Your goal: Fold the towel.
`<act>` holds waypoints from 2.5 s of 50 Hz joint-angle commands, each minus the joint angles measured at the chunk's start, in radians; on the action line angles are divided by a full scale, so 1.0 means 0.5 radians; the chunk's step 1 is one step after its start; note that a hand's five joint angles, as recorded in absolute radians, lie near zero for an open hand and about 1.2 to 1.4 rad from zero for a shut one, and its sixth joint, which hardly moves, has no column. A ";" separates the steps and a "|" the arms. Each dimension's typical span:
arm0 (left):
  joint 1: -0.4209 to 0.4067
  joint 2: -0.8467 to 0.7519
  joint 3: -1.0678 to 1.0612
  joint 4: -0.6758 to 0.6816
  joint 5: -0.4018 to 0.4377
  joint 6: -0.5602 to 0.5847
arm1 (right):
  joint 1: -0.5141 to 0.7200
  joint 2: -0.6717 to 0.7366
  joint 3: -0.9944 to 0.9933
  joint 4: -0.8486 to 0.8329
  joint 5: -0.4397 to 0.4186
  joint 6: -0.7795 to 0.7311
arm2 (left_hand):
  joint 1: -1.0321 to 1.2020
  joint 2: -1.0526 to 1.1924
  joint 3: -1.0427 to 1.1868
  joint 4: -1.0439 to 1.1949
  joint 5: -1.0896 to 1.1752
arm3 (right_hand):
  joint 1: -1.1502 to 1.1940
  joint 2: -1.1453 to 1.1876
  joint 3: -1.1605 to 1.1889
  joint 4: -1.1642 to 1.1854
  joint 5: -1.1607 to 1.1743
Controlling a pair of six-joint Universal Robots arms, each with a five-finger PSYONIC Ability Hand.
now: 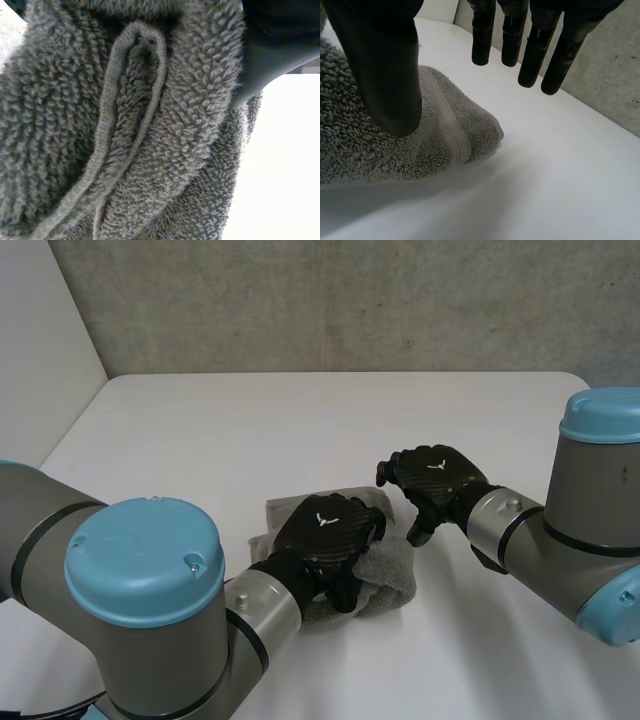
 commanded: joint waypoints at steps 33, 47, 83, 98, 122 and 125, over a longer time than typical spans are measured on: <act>-0.280 0.100 0.016 0.139 0.006 0.221 | -0.322 -0.150 0.221 -0.162 -0.028 -0.206 | -2.602 -2.761 -3.395 -3.278 -3.399 | 0.453 0.457 0.454 0.431 0.420; 0.422 0.241 0.096 0.103 0.012 0.227 | -0.303 -0.147 0.162 -0.091 -0.058 -0.209 | -2.583 -2.742 -3.376 -3.259 -3.380 | 0.418 0.422 0.419 0.396 0.385; 0.726 -0.336 -0.008 -0.008 0.285 0.613 | 0.488 -0.221 0.175 0.357 -0.298 -1.123 | -2.530 -2.689 -3.323 -3.206 -3.327 | -0.422 -0.418 -0.422 -0.444 -0.456; 0.726 -0.296 -0.027 -0.008 0.282 0.610 | 0.436 -0.070 0.104 0.161 -0.126 -1.017 | -2.530 -2.689 -3.323 -3.205 -3.327 | 1.943 1.946 1.943 1.921 1.909; 0.524 -0.259 -0.012 0.075 0.292 0.592 | -0.051 -0.368 0.487 -0.496 0.613 -0.537 | -2.466 -2.624 -3.258 -3.141 -3.262 | 1.943 1.946 1.943 1.921 1.909; 0.493 -0.284 0.004 0.078 0.298 0.595 | -0.119 -0.380 0.533 -0.515 0.629 -0.537 | -2.437 -2.595 -3.229 -3.112 -3.233 | 1.943 1.946 1.943 1.921 1.909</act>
